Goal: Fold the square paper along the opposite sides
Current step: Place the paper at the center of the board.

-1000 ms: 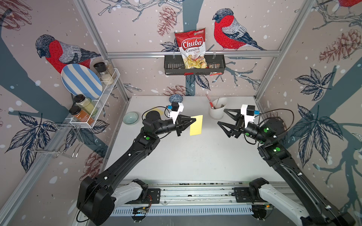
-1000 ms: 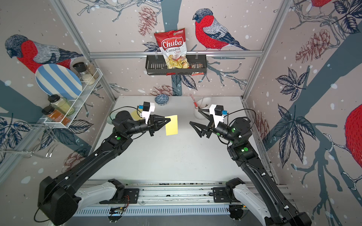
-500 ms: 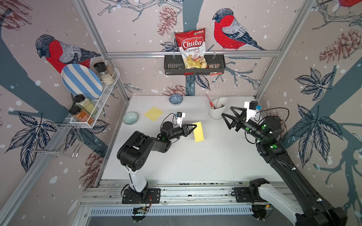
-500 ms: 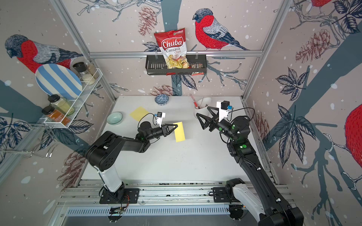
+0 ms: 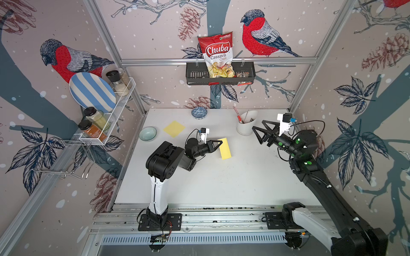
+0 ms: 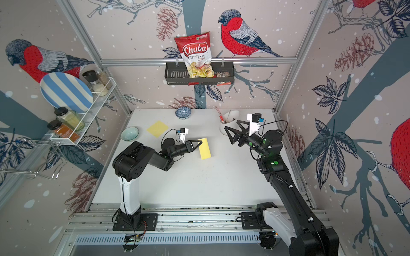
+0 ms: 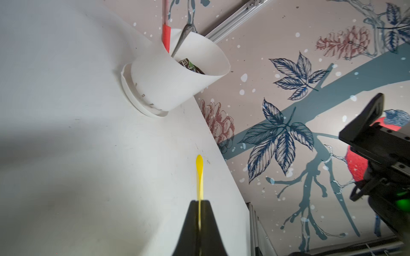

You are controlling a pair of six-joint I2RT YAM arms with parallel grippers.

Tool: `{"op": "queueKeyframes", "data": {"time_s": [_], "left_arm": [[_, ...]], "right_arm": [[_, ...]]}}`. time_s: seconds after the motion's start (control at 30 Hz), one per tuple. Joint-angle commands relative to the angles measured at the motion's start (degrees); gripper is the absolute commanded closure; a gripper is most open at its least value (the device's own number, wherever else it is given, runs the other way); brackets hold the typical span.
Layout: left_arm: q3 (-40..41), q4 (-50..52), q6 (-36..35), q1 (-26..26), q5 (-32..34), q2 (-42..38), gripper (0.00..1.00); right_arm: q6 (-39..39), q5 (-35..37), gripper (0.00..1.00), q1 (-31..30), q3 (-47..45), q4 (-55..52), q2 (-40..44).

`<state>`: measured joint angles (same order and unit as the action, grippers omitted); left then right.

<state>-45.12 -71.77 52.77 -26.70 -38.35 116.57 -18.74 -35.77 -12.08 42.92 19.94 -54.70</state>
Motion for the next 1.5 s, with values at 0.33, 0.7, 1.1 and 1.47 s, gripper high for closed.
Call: {"op": "queueKeyframes", "data": {"time_s": [0.33,0.7,1.1,1.47], "left_arm": [[-6.1,30.1,-10.6,0.2,9.5,0.4,1.0],[-9.2,35.7,-12.5,0.2,12.4,1.7,1.0],[-9.5,41.3,-14.8,0.2,16.8,0.2,0.42],[-14.1,58.8,-20.8,-0.6,32.3,-4.5,0.18]], "right_arm": [[-1.7,-2.1,0.03,1.5,-0.5,3.2,0.2],[-1.8,-2.9,0.02,1.8,-1.0,3.6,0.3],[-1.8,-3.2,0.02,1.9,-1.2,4.0,0.2],[-2.0,-3.5,0.02,1.8,-1.3,4.3,0.3]]}}
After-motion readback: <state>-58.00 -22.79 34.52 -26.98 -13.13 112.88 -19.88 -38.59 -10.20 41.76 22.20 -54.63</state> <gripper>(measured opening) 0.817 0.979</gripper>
